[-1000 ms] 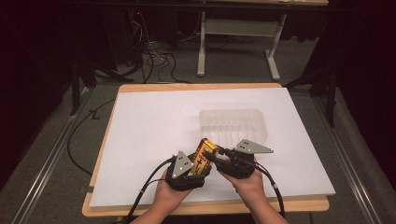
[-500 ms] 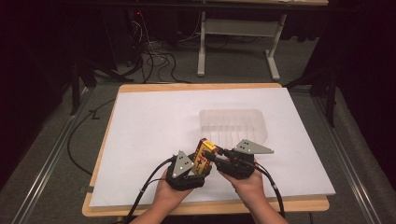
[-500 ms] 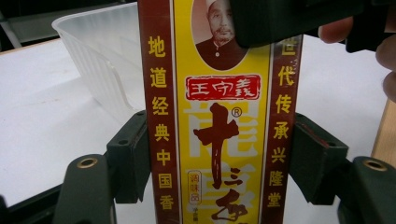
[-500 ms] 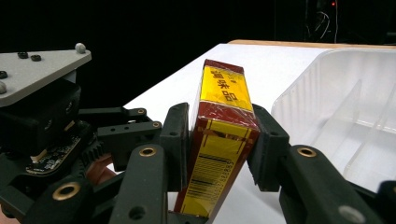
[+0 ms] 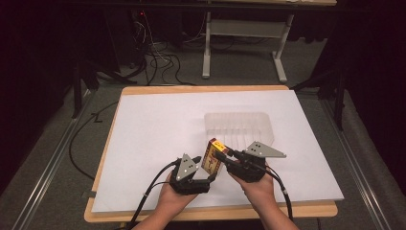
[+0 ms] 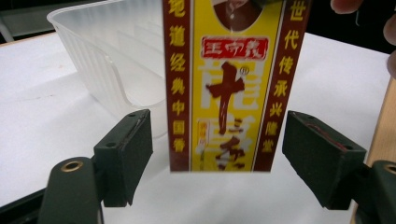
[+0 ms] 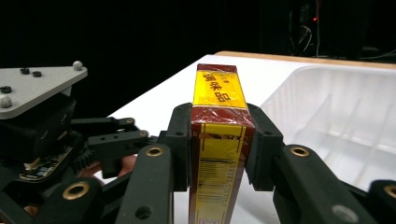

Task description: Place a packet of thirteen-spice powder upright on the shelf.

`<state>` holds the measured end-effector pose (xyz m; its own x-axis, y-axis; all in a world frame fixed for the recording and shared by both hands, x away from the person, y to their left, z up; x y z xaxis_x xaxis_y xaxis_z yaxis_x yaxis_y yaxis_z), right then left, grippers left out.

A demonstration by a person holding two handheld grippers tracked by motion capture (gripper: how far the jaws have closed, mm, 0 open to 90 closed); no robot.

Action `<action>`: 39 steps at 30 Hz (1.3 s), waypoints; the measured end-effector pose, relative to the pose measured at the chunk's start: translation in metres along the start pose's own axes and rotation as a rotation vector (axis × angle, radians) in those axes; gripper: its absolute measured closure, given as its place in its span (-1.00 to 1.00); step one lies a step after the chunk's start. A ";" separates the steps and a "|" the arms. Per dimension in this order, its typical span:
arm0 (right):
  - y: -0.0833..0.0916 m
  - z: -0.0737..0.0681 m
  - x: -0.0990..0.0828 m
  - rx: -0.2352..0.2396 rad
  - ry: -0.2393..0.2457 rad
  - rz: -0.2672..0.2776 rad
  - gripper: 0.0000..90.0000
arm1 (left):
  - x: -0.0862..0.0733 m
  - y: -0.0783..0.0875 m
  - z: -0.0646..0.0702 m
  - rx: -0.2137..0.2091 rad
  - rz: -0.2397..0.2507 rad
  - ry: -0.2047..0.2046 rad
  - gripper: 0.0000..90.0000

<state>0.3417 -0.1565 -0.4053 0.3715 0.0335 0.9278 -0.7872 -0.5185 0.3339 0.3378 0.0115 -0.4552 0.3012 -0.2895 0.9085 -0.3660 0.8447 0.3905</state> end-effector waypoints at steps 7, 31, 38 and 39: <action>0.010 0.014 0.007 -0.051 -0.006 0.036 0.51 | 0.002 0.007 -0.003 -0.003 0.008 0.001 -0.43; 0.038 0.065 0.021 -0.283 -0.020 0.114 0.52 | 0.007 0.047 -0.051 0.102 0.055 0.053 -0.35; 0.044 0.081 0.021 -0.353 -0.032 0.120 0.52 | 0.005 0.056 -0.057 0.122 0.049 0.055 -0.36; 0.046 0.086 0.021 -0.371 -0.033 0.123 0.52 | 0.003 0.058 -0.058 0.130 0.033 0.053 -0.36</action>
<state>0.3554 -0.2526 -0.3849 0.2739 -0.0404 0.9609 -0.9491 -0.1727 0.2633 0.3689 0.0857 -0.4380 0.3315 -0.2353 0.9137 -0.4865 0.7871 0.3792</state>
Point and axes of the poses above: each handheld gripper's, and its own axes: y roughly backward along the jaws, x roughly out of its top, z roughly to its right, the point moved 4 cm from there along -y, roughly forward along the jaws, and after that the axes turned 12 degrees about -x, right-handed, at the moved point
